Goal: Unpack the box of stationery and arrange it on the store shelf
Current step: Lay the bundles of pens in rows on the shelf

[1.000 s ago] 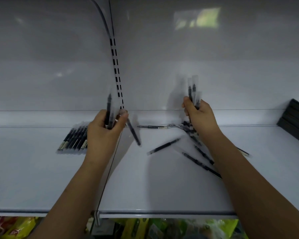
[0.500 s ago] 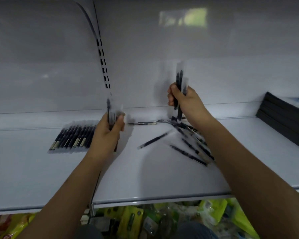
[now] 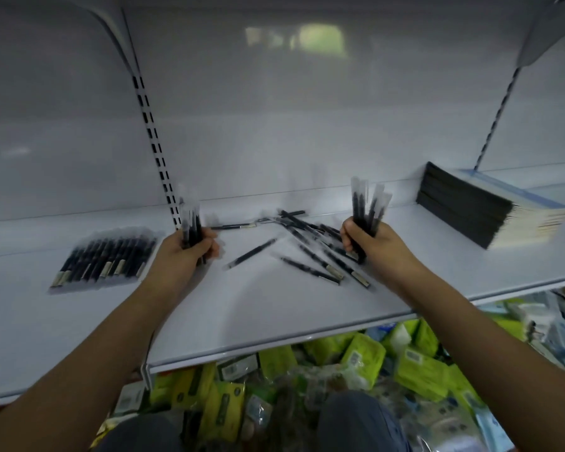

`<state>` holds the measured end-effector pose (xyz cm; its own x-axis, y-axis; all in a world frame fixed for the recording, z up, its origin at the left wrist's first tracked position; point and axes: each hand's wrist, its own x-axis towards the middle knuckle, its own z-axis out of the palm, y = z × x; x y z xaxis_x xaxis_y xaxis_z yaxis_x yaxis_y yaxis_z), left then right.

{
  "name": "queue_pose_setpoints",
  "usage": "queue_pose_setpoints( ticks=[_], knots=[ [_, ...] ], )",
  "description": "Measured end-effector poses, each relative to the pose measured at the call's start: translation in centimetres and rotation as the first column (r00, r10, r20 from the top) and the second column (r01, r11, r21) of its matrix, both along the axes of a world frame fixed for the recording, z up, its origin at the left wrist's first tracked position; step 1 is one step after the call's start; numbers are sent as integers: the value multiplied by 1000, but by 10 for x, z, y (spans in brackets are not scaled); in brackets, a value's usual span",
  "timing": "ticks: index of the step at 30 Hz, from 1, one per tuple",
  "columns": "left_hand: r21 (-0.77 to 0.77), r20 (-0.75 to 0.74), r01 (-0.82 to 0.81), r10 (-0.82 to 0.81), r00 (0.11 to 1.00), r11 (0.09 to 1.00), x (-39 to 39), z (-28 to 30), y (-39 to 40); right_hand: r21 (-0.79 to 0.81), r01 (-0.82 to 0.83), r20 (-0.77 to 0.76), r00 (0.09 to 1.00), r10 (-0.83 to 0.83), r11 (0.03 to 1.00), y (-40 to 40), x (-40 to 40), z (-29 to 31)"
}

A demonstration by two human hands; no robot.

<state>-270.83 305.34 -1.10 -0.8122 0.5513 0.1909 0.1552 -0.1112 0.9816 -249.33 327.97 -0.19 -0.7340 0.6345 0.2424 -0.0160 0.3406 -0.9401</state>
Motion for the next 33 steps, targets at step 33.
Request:
queue_pose_setpoints(
  ticks=[33],
  knots=[
    [-519,-121,122,-214,969,846,3,38,7,441,-125,401,913,-70,889,-49,-56,26]
  ],
)
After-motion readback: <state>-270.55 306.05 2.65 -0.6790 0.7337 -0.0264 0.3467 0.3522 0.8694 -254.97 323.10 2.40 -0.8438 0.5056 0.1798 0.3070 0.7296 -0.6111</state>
